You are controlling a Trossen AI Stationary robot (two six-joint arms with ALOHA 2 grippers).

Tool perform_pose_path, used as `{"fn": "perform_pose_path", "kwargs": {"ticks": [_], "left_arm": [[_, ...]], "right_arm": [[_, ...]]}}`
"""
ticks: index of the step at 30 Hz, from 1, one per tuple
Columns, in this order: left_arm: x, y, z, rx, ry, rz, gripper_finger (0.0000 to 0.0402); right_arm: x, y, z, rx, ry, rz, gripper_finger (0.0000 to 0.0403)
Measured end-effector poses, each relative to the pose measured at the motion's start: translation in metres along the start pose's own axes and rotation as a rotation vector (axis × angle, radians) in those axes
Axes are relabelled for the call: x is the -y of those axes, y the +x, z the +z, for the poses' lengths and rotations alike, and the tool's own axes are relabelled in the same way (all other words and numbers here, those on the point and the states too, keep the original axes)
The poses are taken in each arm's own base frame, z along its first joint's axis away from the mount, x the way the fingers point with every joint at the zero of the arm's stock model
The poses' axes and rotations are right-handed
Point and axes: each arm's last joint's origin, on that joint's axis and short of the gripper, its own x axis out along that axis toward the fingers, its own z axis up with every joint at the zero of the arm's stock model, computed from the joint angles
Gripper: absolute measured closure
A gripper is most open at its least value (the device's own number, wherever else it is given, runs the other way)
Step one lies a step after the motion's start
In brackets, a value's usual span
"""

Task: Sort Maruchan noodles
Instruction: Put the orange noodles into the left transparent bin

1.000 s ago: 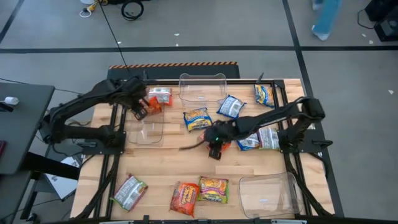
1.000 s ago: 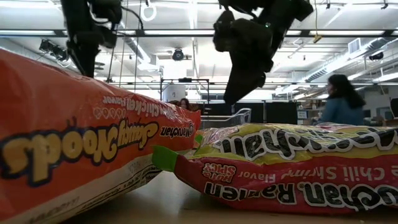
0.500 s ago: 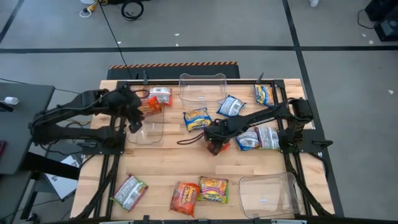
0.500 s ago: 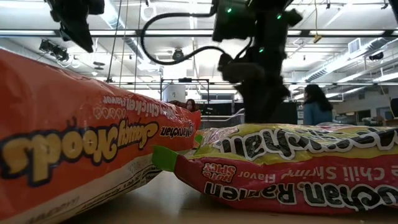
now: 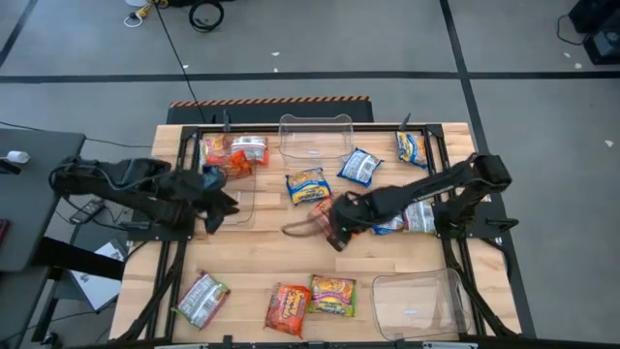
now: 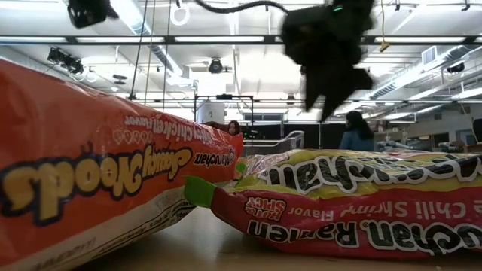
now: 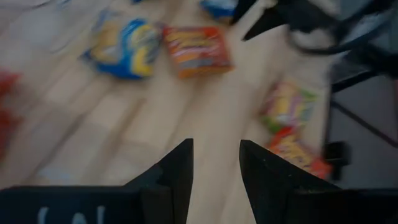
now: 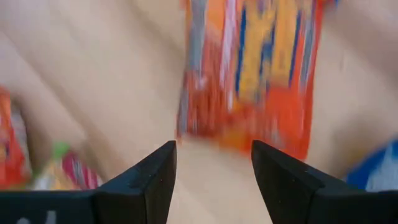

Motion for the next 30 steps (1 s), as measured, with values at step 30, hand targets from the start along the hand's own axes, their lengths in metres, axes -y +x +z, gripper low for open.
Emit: {"fn": "perform_pose_path", "kwargs": {"ticks": [30], "left_arm": [[0.037,0.098,-0.002,-0.099,-0.026,0.098,0.0251]], "right_arm": [[-0.004,0.063,0.011,0.213,-0.208,0.324,0.0193]]}}
